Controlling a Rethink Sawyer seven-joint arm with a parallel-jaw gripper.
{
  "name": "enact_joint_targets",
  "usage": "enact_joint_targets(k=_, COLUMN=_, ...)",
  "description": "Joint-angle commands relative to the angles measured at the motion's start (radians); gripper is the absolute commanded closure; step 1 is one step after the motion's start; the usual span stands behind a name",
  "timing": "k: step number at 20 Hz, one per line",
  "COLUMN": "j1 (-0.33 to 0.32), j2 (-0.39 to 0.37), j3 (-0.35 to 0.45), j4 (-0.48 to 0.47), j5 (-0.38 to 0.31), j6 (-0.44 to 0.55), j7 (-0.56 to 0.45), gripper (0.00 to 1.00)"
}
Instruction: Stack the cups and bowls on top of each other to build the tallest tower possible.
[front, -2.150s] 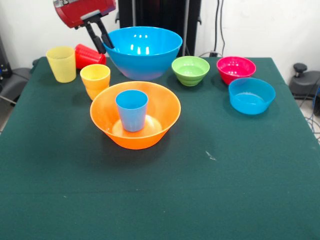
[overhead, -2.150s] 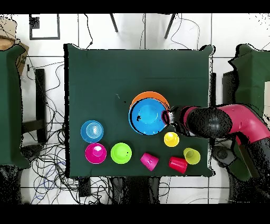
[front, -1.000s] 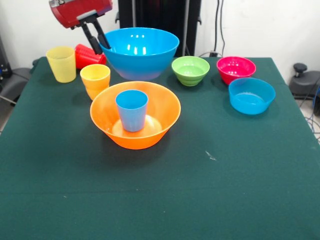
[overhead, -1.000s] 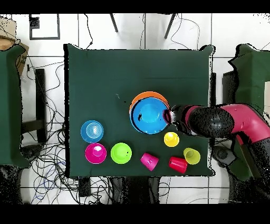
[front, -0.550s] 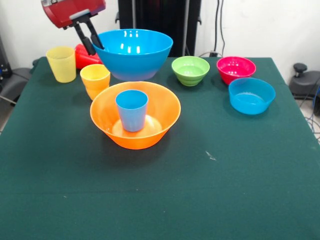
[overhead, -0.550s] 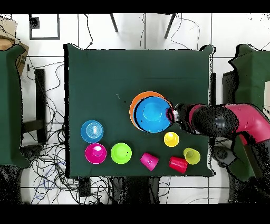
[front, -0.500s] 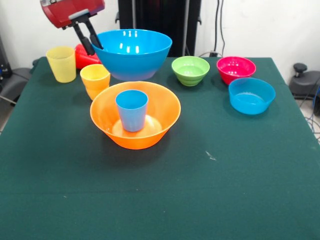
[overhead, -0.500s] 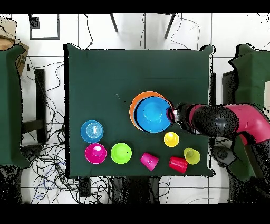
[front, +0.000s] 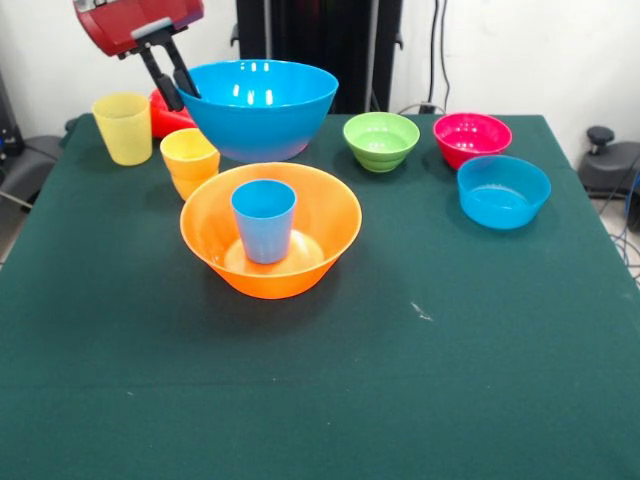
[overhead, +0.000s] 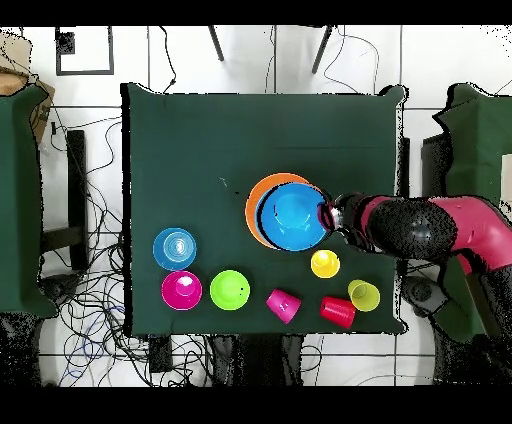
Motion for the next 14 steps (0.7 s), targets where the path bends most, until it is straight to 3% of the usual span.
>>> enact_joint_targets(k=1, j1=0.042, j2=0.023, j3=-0.062, j4=-0.032, j5=-0.053, j6=0.054, j7=-0.27, gripper=1.0)
enact_joint_targets(k=14, j1=0.077, j2=0.062, j3=-0.091, j4=-0.062, j5=-0.085, j6=0.016, j7=-0.261, gripper=1.0)
